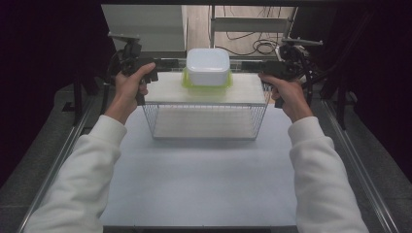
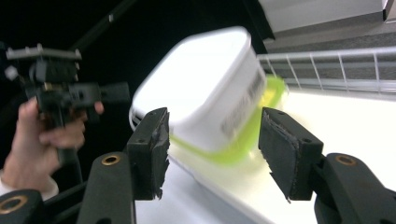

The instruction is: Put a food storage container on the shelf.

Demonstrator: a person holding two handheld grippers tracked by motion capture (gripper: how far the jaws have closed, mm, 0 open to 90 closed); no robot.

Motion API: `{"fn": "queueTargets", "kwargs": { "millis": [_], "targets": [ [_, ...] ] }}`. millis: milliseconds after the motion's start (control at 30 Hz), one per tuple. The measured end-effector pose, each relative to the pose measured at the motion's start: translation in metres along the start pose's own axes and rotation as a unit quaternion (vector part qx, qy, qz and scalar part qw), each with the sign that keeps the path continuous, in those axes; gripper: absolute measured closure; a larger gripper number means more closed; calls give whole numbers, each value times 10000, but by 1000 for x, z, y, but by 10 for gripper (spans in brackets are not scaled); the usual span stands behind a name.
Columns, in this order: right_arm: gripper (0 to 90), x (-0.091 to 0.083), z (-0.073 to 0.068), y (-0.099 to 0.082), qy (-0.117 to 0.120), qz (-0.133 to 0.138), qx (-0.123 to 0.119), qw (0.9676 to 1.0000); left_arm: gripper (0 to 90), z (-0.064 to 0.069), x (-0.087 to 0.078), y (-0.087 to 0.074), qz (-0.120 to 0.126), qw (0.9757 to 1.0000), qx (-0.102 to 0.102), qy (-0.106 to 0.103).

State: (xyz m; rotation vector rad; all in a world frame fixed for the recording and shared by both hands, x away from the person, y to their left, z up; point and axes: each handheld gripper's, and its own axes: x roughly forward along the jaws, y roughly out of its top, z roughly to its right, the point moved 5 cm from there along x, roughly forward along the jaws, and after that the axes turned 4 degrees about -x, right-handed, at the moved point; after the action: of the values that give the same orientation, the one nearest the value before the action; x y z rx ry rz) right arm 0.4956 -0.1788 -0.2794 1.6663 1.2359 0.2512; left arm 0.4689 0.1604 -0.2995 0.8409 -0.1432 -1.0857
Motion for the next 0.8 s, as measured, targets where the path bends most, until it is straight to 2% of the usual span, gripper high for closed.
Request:
{"fn": "queueTargets", "kwargs": {
  "millis": [200,300,400,533,600,700,800],
  "targets": [
    [413,-17,-4,-28,11,-155,-378,9992,386,-2,-19,-27,63,9997,229,17],
    [405,-22,-8,-43,-13,-240,-536,9983,382,-1,-27,-46,-9,9992,394,115],
    [391,-26,-13,-59,-41,-287,-689,9972,374,1,-33,-66,-82,9982,577,107],
    [357,-28,-18,-83,-306,-453,-998,9935,371,5,-38,-96,-182,9954,927,162],
    [349,-27,-20,-97,-330,-522,-1079,9922,365,6,-39,-112,-249,9942,1027,188],
    [336,-27,-21,-119,-365,-641,-1163,9905,354,2,-41,-135,-331,9932,1076,298],
    [322,-27,-21,-143,-315,-746,-1186,9896,352,-7,-41,-158,-418,9938,972,340]
  ]
}}
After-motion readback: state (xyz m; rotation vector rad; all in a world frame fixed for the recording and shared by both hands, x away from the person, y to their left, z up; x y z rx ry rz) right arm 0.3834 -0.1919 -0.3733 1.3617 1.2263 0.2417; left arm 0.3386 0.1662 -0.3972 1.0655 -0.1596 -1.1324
